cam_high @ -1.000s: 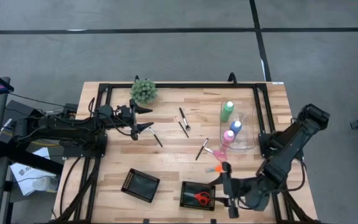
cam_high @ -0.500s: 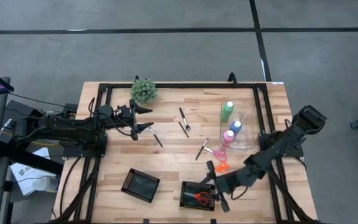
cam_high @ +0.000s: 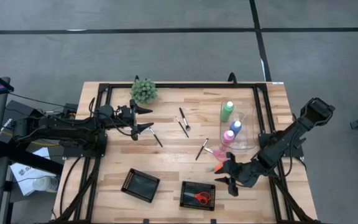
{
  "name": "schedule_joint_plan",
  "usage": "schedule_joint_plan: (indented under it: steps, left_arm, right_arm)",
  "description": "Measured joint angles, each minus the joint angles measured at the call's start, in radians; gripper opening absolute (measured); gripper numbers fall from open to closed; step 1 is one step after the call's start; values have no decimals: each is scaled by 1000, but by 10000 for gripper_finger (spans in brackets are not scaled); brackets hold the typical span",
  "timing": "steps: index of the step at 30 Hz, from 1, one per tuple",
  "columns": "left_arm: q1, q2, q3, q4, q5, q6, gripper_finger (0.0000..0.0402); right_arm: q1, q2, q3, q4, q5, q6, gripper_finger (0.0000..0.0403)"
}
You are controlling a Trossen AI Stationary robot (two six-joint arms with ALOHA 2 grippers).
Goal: Pick & Place Paint Supplies
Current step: Put the orange scissors into the right black bin
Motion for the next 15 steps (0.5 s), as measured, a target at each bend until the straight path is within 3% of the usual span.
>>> schedule_joint_plan:
  steps: [10,15]
  left_arm:
    - [0,0,0,-9,0,0,280]
    - [0,0,0,-9,0,0,280]
  right_arm:
    - [3,-3,0,-230,-112,189,135]
    - [3,2,1,-267,-132,190,135]
